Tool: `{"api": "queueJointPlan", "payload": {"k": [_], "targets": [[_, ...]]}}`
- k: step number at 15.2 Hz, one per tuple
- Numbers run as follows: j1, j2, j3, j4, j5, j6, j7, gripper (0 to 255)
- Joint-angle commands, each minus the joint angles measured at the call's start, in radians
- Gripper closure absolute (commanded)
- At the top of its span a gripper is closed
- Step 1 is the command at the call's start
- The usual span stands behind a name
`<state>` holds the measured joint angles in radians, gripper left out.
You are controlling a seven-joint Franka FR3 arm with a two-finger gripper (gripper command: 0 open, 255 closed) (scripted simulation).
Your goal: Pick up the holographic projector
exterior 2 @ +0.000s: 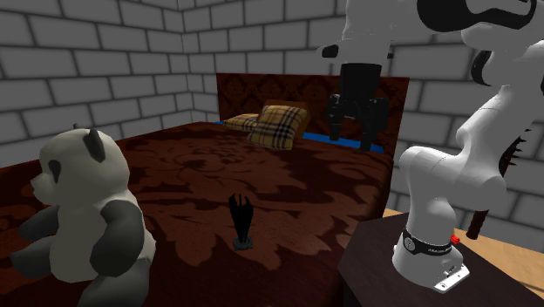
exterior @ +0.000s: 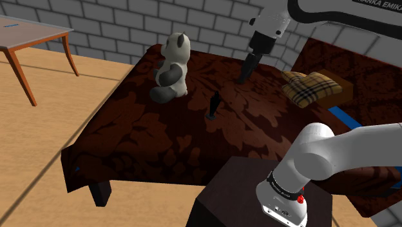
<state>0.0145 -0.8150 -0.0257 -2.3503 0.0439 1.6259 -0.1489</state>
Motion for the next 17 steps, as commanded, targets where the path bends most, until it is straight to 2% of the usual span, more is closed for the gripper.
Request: {"api": "queueJointPlan", "payload": {"k": [1, 9, 17], "targets": [[0.000, 0.000, 0.000, 0.000, 0.000, 0.000, 0.000, 0], [-0.031, 0.073, -0.128, -0.146, -0.070, 0.283, -0.163, 0], [-0.035, 0.263, -0.276, -0.189, -0.092, 0.581, -0.339, 0]]}}
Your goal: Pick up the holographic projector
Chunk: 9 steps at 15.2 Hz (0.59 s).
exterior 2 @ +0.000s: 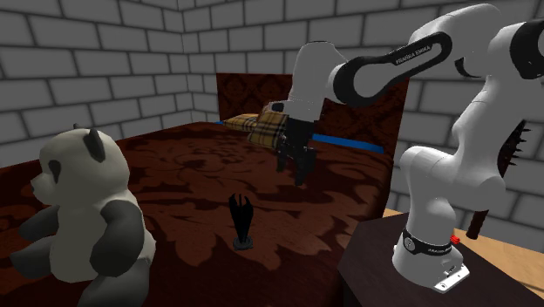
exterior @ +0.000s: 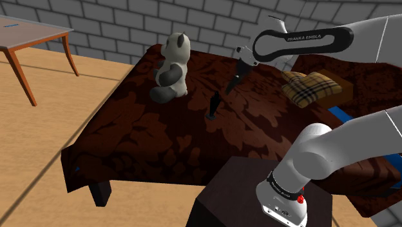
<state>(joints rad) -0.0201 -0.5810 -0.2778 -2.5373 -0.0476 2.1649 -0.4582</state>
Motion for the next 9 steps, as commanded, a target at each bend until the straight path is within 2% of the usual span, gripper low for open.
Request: {"api": "queueJointPlan", "payload": {"k": [1, 5, 9], "targets": [[0.004, 0.060, -0.044, 0.000, 0.004, 0.079, -0.055, 0], [0.034, 0.196, -0.131, 0.028, 0.049, 0.216, -0.169, 0], [0.087, 0.351, -0.226, 0.084, 0.158, 0.332, -0.322, 0]]}}
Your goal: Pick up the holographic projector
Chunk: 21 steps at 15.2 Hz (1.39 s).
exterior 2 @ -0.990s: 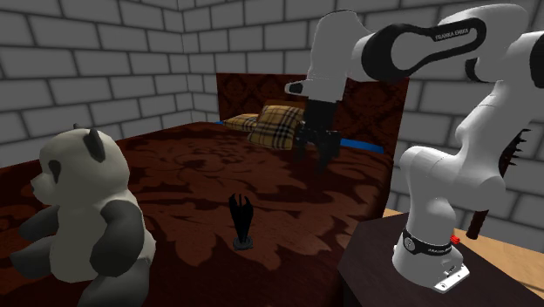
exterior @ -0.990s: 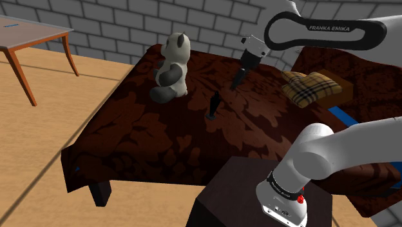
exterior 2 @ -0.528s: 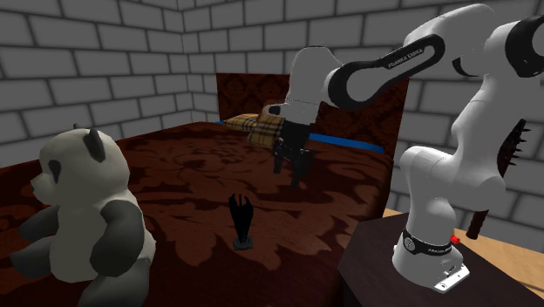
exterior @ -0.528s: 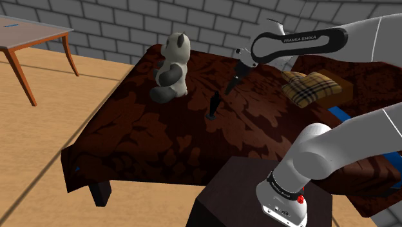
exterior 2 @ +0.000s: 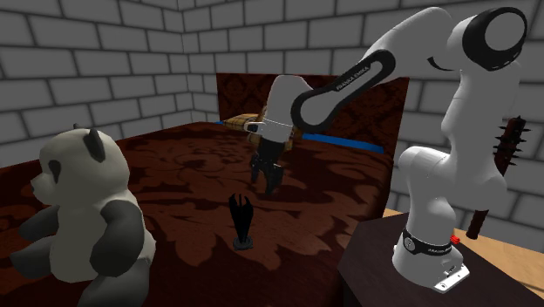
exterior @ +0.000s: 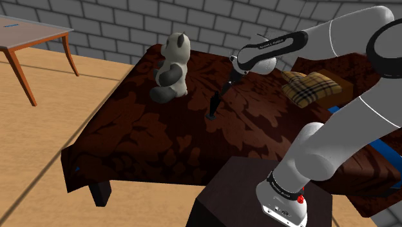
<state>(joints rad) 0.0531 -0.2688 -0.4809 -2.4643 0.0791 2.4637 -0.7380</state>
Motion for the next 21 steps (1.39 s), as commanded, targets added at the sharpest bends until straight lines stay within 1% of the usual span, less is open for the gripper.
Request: {"api": "queueJointPlan", "payload": {"k": [1, 3, 4, 11, 13, 14, 21], "targets": [[0.029, 0.081, -0.046, 0.030, 0.074, 0.056, -0.089, 0], [0.056, 0.169, -0.087, 0.074, 0.178, 0.093, -0.196, 0], [0.059, 0.192, -0.093, 0.087, 0.207, 0.100, -0.225, 0], [0.071, 0.273, -0.096, 0.064, 0.336, 0.177, -0.331, 0], [0.072, 0.280, -0.095, 0.063, 0.348, 0.182, -0.341, 0], [0.072, 0.281, -0.094, 0.064, 0.350, 0.183, -0.342, 255], [0.071, 0.284, -0.095, 0.067, 0.352, 0.181, -0.344, 255]]}}
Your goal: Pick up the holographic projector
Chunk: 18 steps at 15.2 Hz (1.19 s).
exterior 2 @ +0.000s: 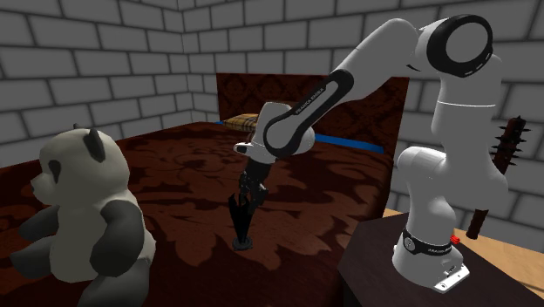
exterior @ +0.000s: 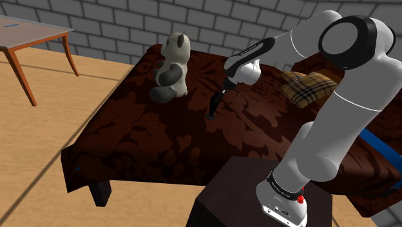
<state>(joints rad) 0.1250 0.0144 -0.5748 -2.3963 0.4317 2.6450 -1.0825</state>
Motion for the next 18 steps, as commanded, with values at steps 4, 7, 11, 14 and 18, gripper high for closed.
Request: {"api": "queueJointPlan", "payload": {"k": [4, 7, 11, 14, 18], "targets": [[-0.002, -0.028, -0.003, -0.001, -0.047, -0.019, 0.038, 255], [-0.007, -0.063, -0.003, 0.009, -0.103, -0.052, 0.084, 255], [-0.015, -0.106, 0.002, 0.025, -0.166, -0.098, 0.137, 255], [-0.023, -0.135, 0.008, 0.041, -0.205, -0.135, 0.171, 255], [-0.030, -0.162, 0.016, 0.060, -0.238, -0.174, 0.201, 255]]}}
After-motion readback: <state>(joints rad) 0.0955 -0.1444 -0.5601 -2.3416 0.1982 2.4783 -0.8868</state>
